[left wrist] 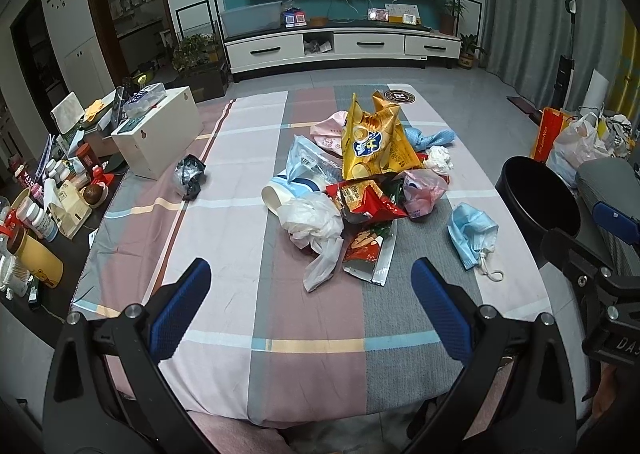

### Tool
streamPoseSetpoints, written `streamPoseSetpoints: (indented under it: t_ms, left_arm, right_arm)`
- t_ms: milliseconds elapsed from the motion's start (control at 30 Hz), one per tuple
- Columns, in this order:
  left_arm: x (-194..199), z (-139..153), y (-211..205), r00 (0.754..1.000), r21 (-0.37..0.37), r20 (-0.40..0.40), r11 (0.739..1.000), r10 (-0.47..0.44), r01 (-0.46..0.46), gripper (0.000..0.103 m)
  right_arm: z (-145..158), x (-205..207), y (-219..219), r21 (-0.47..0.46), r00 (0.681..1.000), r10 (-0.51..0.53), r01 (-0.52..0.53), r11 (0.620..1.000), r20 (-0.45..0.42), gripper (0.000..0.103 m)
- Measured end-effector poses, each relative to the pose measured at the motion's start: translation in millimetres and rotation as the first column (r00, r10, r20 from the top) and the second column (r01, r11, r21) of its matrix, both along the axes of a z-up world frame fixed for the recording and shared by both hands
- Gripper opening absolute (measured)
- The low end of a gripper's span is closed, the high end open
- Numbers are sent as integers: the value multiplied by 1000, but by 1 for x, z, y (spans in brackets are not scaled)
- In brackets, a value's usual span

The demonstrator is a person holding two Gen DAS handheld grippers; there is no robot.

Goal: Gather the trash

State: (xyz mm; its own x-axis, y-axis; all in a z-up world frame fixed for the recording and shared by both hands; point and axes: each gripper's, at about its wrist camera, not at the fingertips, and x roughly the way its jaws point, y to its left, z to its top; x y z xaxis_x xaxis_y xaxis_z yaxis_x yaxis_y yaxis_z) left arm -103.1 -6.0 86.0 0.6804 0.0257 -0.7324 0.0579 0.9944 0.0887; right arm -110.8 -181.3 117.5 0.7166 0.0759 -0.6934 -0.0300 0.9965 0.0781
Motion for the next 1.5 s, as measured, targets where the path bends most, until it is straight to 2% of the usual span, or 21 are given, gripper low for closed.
streamPoseSetpoints:
  t_ms: [500, 567, 633, 767, 900, 1033, 1233, 1367, 1500]
  left_arm:
    - [3, -3, 0, 1000, -10, -14, 1000, -5, 5, 100]
    - [5, -5, 2, 1000, -28, -23, 1000, -6, 5, 100]
    - [8, -8, 8, 999, -79, -35, 997, -3, 0, 100]
    - [15, -16, 28, 998, -188, -55, 982, 23, -33, 100]
    - [24, -32, 41, 996, -226, -77, 973, 39, -55, 100]
    - [29, -55, 45, 996, -267, -94, 963, 3, -28, 100]
    - [34, -76, 42, 994, -307, -94, 951, -50, 18, 100]
    - [40, -72, 29, 995, -291, -44, 954, -91, 75, 100]
    - [62, -69, 9, 990, -304, -34, 945, -137, 121, 100]
  right_arm:
    - [-2, 0, 0, -1, 1000, -6, 6, 1000, -4, 101]
    - [-4, 2, -3, 1, 1000, -12, 12, 1000, -5, 101]
    - [-8, 4, -10, 22, 1000, -12, 12, 1000, -9, 101]
    - [-22, 9, -34, 55, 998, -53, 55, 997, -21, 101]
    - [-47, 15, -56, 119, 996, -64, 72, 990, -68, 101]
    - [-78, 23, -63, 139, 992, -49, 66, 988, -118, 101]
    - [-102, 36, -59, 142, 993, -9, 27, 989, -122, 101]
    - [-112, 46, -50, 123, 994, 21, -8, 992, -107, 100]
    - [-122, 60, -40, 84, 994, 61, -53, 995, -90, 97]
